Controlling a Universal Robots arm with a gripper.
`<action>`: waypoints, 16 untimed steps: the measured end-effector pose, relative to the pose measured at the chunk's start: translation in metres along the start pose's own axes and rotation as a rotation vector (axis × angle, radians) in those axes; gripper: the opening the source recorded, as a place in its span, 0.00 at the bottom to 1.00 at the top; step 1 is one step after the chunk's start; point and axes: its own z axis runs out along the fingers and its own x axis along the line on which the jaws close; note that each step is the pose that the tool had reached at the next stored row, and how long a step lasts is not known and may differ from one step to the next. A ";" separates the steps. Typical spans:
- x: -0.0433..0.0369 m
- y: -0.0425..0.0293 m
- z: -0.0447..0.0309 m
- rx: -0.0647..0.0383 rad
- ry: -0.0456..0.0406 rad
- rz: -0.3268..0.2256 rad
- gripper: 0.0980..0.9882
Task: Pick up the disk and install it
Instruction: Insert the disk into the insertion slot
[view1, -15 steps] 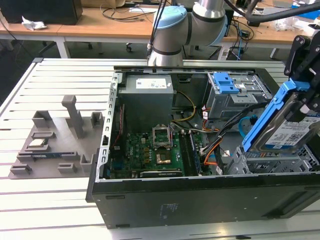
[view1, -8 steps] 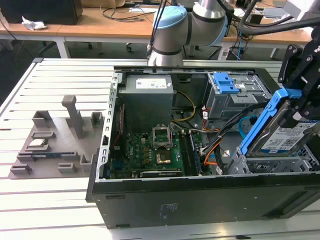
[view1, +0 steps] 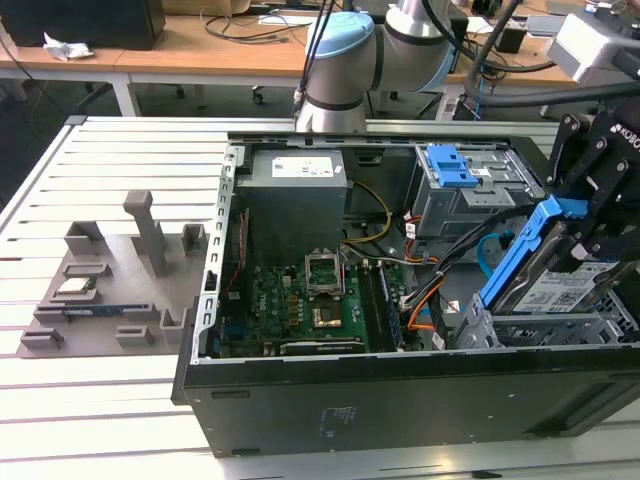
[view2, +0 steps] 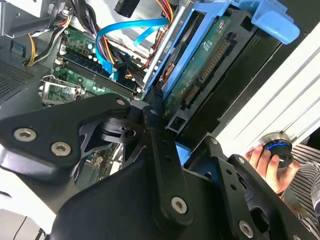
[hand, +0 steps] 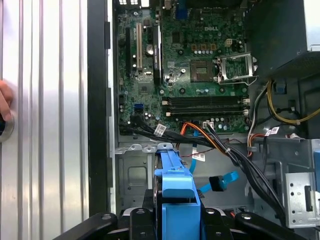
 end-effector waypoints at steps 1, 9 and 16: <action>0.0001 -0.0003 0.0033 0.000 0.0001 0.000 0.30; 0.0001 -0.0013 0.0151 0.000 0.0004 0.000 0.30; 0.0001 -0.0012 0.0152 0.000 0.0002 0.000 0.38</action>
